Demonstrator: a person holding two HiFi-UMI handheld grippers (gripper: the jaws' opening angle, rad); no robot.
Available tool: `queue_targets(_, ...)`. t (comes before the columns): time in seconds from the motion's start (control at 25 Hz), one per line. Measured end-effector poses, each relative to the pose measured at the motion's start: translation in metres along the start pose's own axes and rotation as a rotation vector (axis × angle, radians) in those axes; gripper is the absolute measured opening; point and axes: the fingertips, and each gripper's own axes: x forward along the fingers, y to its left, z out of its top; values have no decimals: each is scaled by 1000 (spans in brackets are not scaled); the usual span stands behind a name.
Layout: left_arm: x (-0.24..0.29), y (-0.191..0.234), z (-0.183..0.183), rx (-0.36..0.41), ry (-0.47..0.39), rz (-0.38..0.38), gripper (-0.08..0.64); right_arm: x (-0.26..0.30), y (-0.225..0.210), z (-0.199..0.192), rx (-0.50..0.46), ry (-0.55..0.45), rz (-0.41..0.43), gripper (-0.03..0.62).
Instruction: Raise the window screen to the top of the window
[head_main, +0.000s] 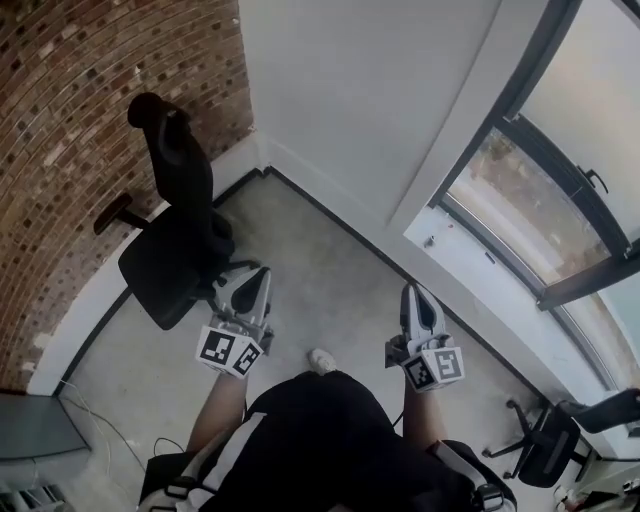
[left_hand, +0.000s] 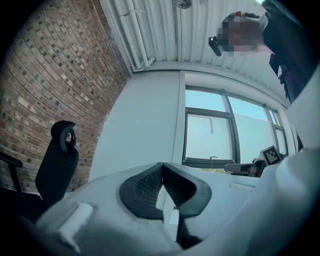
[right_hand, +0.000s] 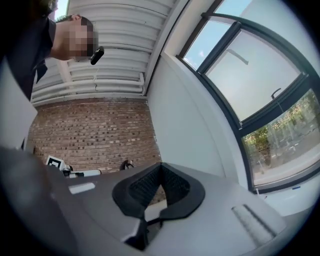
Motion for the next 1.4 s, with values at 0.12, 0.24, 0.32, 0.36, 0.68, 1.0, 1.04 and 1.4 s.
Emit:
queue_targets(0.12, 0, -12, -13, -23, 22, -49, 2, -32, -3, 1, -45, 8, -72, 2)
queue_targets(0.24, 5, -29, -27, -37, 47, -115, 2, -67, -13, 9, -60, -9, -164, 2)
queue_targets(0.32, 12, -44, -32, -51, 54, -158, 2, -90, -21, 17, -64, -27, -221, 2)
queue_targets(0.36, 15, -53, -34, -55, 55, -175, 2, -101, -25, 21, -67, -36, -242, 2)
queue_targets(0.68, 55, -144, -35, -44, 39, -290, 2, -176, -82, 53, -114, -90, -359, 2)
queue_targets(1.0, 110, -265, -34, -38, 2, -442, 2, -248, -166, 110, -138, -183, -452, 2)
queue_targets(1.04, 115, -279, -37, -37, 5, -460, 2, -258, -176, 113, -132, -194, -465, 2)
queue_targets(1.4, 154, -387, -62, -88, 7, -561, 2, -354, -242, 142, -143, -239, -577, 2)
